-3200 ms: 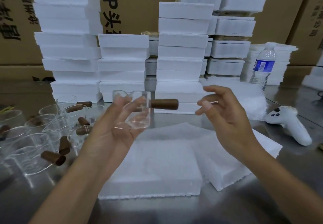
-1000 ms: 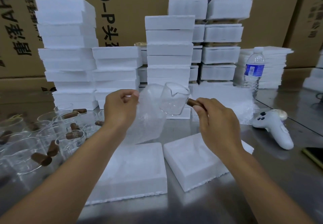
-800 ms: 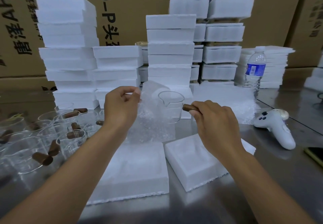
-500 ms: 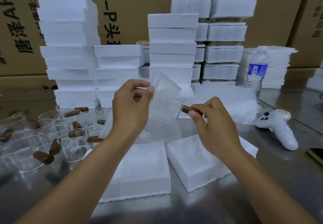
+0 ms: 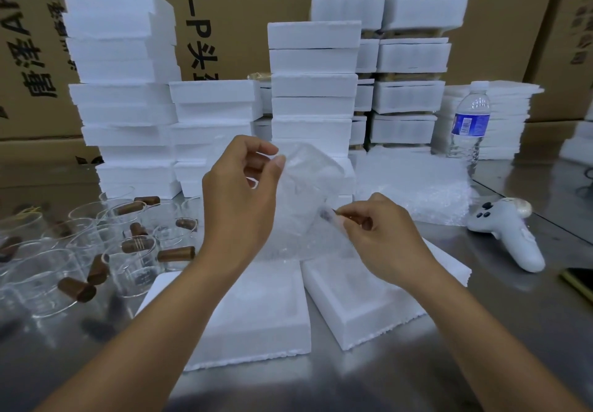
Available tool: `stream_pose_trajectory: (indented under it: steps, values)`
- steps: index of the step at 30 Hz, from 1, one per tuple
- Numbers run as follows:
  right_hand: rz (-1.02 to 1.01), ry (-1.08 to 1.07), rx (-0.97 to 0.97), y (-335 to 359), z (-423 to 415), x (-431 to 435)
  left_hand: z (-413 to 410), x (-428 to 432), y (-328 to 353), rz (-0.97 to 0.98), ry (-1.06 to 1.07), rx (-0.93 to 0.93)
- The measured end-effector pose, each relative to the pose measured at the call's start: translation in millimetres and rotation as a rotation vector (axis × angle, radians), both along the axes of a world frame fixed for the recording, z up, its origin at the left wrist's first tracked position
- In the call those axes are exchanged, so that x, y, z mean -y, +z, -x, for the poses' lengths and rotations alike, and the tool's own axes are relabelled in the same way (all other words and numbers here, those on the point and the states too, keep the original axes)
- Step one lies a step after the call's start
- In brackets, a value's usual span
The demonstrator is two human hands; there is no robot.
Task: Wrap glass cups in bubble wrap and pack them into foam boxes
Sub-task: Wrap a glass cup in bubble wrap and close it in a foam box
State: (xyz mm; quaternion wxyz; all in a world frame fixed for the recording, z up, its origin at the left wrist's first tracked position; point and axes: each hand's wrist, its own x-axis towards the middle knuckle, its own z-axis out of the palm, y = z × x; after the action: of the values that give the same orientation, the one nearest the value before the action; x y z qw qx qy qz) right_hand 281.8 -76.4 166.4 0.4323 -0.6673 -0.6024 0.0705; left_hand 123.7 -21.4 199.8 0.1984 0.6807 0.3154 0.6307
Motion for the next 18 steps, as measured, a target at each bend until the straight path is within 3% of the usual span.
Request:
stream_pose_trajectory:
  steps: [8,13,18]
  values:
    - [0.064,0.098,-0.518,6,5,7,-7,15,-6,-0.203,-0.006,-0.115]
    - [0.097,0.174,-0.591,10,8,10,-12,26,-10,-0.243,-0.076,-0.135]
    - [0.063,0.222,-0.543,7,6,8,-11,35,-1,-0.287,-0.174,-0.122]
